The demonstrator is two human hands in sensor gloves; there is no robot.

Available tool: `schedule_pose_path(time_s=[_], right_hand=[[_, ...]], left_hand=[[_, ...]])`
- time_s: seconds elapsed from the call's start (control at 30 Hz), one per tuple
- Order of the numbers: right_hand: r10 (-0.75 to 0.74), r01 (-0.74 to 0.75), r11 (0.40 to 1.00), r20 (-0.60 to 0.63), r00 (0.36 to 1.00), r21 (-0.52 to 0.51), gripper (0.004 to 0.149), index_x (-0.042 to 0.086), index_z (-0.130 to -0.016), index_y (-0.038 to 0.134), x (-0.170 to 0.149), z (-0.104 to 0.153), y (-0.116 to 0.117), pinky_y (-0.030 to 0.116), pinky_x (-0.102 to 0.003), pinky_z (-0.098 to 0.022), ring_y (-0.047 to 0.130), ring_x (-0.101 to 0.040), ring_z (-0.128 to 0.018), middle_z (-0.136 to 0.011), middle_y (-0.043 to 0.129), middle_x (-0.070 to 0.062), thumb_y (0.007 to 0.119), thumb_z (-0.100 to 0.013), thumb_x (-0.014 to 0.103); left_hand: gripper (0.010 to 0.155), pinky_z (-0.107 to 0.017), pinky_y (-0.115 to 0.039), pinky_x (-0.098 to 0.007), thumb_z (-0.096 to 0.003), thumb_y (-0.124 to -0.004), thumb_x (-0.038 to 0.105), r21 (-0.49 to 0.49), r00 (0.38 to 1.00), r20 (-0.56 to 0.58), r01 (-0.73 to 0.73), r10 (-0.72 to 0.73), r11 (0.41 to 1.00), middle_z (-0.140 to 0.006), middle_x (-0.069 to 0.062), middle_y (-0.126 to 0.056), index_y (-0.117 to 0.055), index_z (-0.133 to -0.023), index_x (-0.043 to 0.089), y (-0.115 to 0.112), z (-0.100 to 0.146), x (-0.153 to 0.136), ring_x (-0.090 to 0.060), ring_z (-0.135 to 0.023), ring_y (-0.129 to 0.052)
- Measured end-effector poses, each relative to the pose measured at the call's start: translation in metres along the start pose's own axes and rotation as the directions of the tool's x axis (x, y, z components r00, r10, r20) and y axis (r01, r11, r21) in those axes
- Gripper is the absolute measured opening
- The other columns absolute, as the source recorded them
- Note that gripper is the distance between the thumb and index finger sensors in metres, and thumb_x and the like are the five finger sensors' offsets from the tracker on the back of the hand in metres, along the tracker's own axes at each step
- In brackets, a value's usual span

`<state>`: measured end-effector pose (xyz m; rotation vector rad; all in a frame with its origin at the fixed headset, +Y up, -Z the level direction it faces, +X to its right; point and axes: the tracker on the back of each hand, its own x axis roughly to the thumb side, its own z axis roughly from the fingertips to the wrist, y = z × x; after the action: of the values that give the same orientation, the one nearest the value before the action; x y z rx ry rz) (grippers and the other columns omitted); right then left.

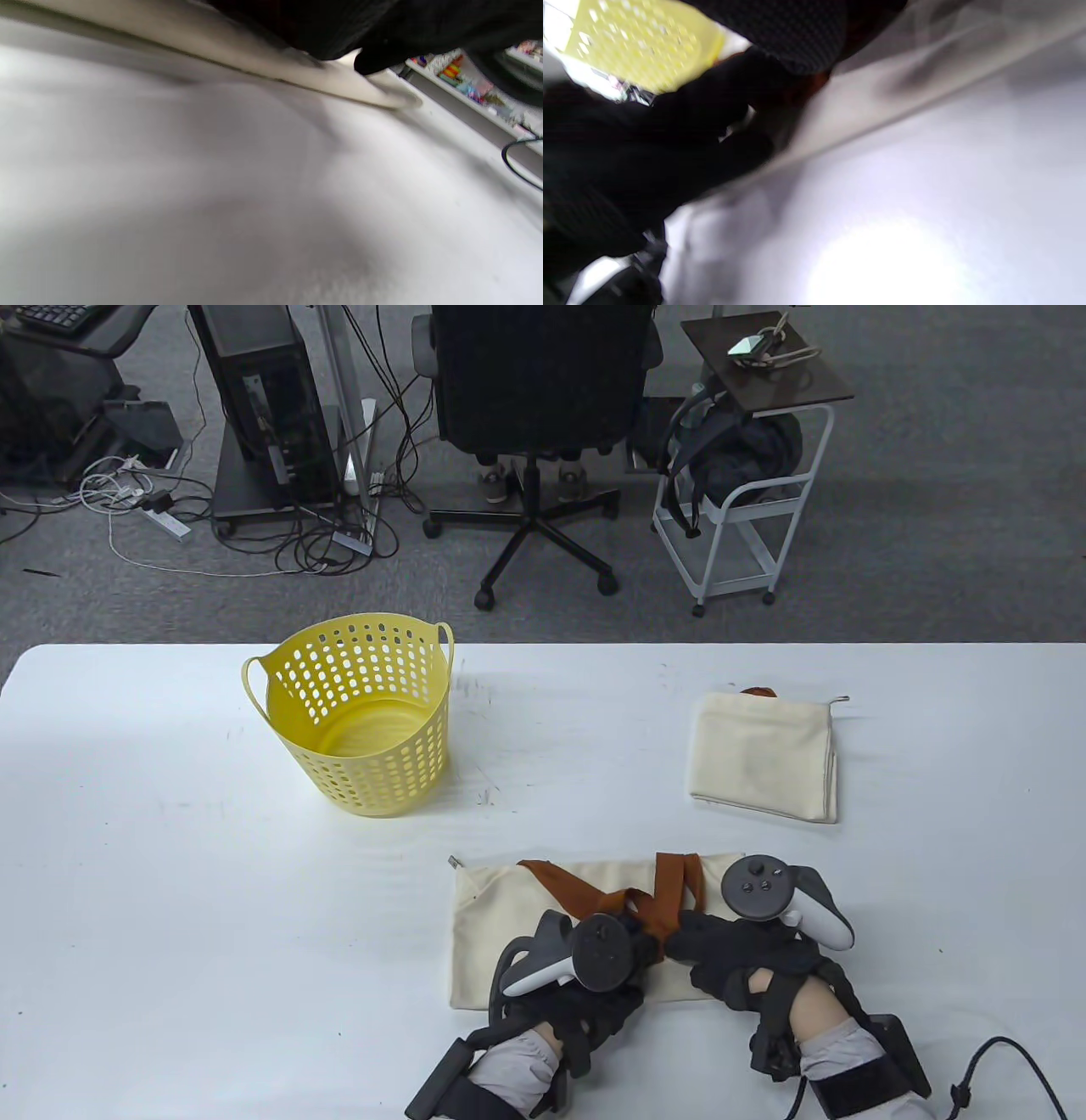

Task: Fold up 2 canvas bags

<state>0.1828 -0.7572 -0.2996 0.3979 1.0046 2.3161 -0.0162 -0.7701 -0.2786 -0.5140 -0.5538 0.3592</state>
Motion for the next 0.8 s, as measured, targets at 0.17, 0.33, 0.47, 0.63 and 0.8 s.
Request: schedule_pose_path(time_s=[0.17, 0.33, 0.47, 0.63, 0.8], right_hand=[[0.166, -0.166, 0.986, 0.000, 0.986, -0.008, 0.059, 0.006, -0.104, 0.057, 0.017, -0.003, 0.011, 0.029, -0.068, -0.069, 0.025, -0.043, -0.101, -0.112, 0.026, -0.010, 0.073, -0.047, 0.010], [0.177, -0.178, 0.984, 0.027, 0.984, 0.011, 0.057, 0.012, -0.103, 0.063, 0.018, -0.004, 0.012, 0.031, -0.067, -0.070, 0.028, -0.041, -0.101, -0.112, 0.028, -0.009, 0.072, -0.046, 0.007], [0.011, 0.002, 0.992, 0.104, 0.995, -0.124, 0.049, 0.010, -0.095, 0.078, 0.014, 0.011, -0.012, 0.046, -0.065, -0.067, 0.058, -0.045, -0.094, -0.108, 0.056, -0.016, 0.073, -0.046, 0.008], [-0.074, 0.130, 0.894, 0.144, 0.987, -0.429, 0.051, 0.008, -0.098, 0.071, 0.006, 0.021, -0.022, 0.048, -0.065, -0.066, 0.063, -0.046, -0.090, -0.105, 0.061, -0.023, 0.071, -0.048, 0.013], [-0.197, 0.231, 0.947, 0.164, 0.966, -0.224, 0.062, 0.005, -0.106, 0.043, 0.003, -0.007, 0.004, 0.036, -0.064, -0.069, 0.033, -0.049, -0.097, -0.110, 0.028, -0.024, 0.067, -0.050, 0.018]], left_hand=[[0.076, -0.076, -0.024, -0.062, -0.0612, -0.075, 0.039, 0.030, 0.999, -0.021, -0.024, 0.025, 0.999, -0.123, -0.005, -0.030, -0.021, -0.113, 0.041, 0.003, 0.000, -0.006, -0.032, -0.112, -0.023], [0.072, -0.074, -0.019, -0.064, -0.0608, -0.071, 0.047, 0.004, 0.996, -0.069, 0.051, -0.050, 0.999, -0.122, -0.003, -0.020, -0.027, -0.116, 0.032, -0.002, -0.004, -0.004, -0.031, -0.110, -0.013], [0.071, -0.074, -0.017, -0.062, -0.0610, -0.071, 0.047, 0.004, 0.997, -0.072, 0.040, -0.039, 0.999, -0.122, -0.002, -0.020, -0.032, -0.117, 0.027, -0.003, -0.004, -0.006, -0.030, -0.110, -0.013], [0.070, -0.074, -0.017, -0.063, -0.0614, -0.071, 0.046, 0.005, 0.997, -0.067, 0.025, -0.025, 1.000, -0.122, -0.003, -0.021, -0.033, -0.117, 0.026, -0.003, -0.004, -0.005, -0.031, -0.110, -0.013], [0.070, -0.074, -0.018, -0.063, -0.0612, -0.073, 0.043, 0.003, 0.999, -0.045, -0.004, 0.004, 1.000, -0.122, -0.003, -0.023, -0.034, -0.117, 0.026, -0.001, -0.003, -0.008, -0.030, -0.111, -0.015]])
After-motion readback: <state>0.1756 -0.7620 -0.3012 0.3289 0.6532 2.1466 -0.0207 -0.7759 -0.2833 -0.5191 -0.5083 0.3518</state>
